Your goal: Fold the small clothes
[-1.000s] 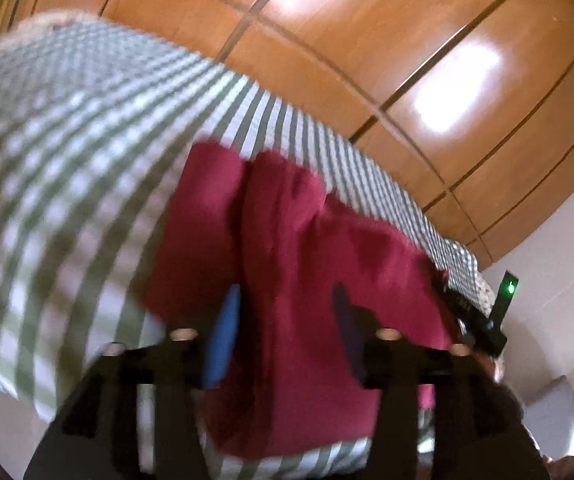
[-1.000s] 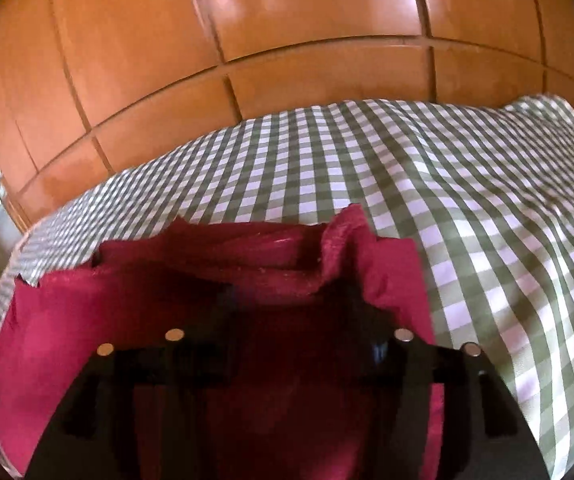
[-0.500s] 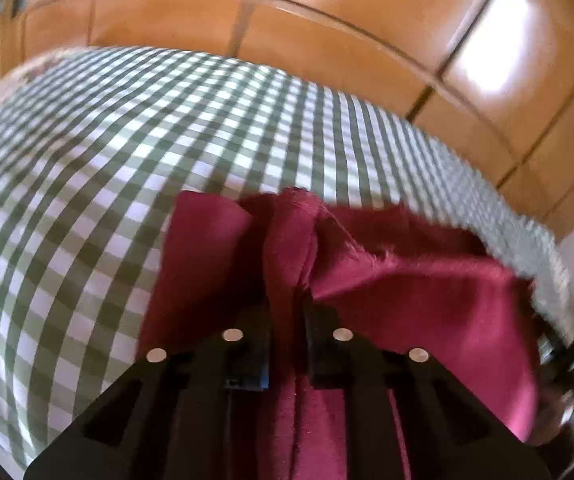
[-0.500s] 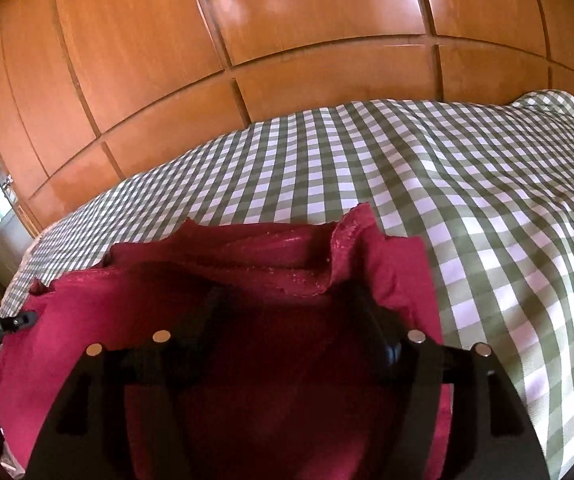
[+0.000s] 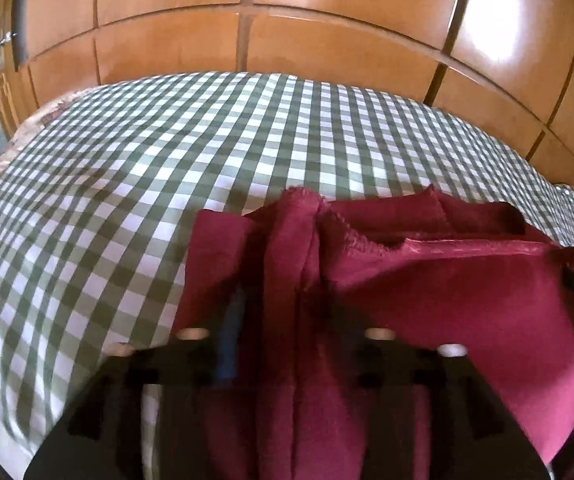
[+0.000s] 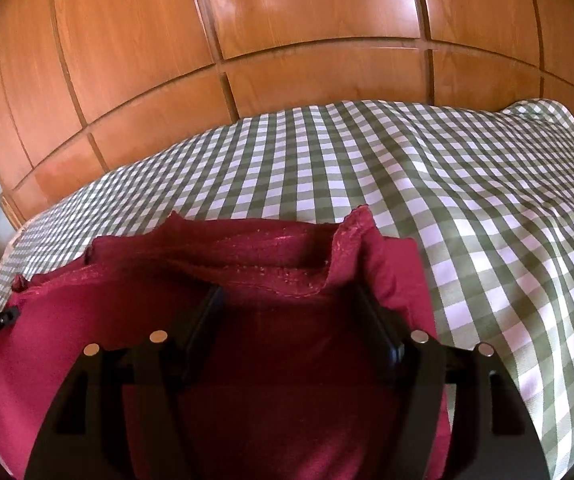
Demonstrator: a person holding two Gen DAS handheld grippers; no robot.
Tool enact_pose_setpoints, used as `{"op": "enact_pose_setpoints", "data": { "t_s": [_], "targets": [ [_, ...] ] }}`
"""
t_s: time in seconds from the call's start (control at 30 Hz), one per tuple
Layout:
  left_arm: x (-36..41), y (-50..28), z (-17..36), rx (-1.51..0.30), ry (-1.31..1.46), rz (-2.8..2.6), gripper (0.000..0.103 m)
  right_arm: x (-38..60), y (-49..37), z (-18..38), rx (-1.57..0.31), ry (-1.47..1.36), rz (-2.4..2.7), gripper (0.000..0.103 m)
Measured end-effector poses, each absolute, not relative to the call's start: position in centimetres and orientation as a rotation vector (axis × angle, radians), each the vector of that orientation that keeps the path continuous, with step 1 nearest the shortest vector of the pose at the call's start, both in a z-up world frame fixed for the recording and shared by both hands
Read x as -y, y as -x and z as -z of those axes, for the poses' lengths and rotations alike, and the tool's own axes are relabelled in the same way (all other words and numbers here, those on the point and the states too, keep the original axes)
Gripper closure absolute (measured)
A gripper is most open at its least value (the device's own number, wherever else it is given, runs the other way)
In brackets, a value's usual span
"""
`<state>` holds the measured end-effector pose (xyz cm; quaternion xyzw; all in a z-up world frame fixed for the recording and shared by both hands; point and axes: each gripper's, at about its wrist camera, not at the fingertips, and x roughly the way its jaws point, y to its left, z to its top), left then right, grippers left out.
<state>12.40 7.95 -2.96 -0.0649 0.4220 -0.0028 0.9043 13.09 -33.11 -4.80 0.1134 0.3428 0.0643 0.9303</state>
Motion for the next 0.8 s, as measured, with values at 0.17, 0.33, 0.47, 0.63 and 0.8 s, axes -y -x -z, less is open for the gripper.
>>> {"op": "enact_pose_setpoints", "data": {
  "t_s": [0.17, 0.33, 0.47, 0.63, 0.8],
  "targets": [
    [-7.5, -11.0, 1.6, -0.842, 0.134, -0.009, 0.04, 32.9, -13.0, 4.8, -0.701, -0.221, -0.126, 0.033],
    [-6.0, -10.2, -0.3, -0.8, 0.135, -0.023, 0.029, 32.8, -12.9, 4.6, -0.695, -0.21, -0.118, 0.026],
    [-4.2, -10.3, -1.1, -0.741, 0.104, 0.001, 0.027, 32.8, -12.9, 4.6, -0.694, -0.206, -0.117, 0.025],
    [-3.2, -12.7, 2.4, -0.802, -0.024, -0.072, 0.027, 32.8, -12.8, 4.6, -0.688, -0.207, -0.114, 0.022],
    [-6.1, -13.4, 5.4, -0.836, 0.13, -0.043, 0.021, 32.8, -12.8, 4.6, -0.686, -0.199, -0.109, 0.022]
  ]
}}
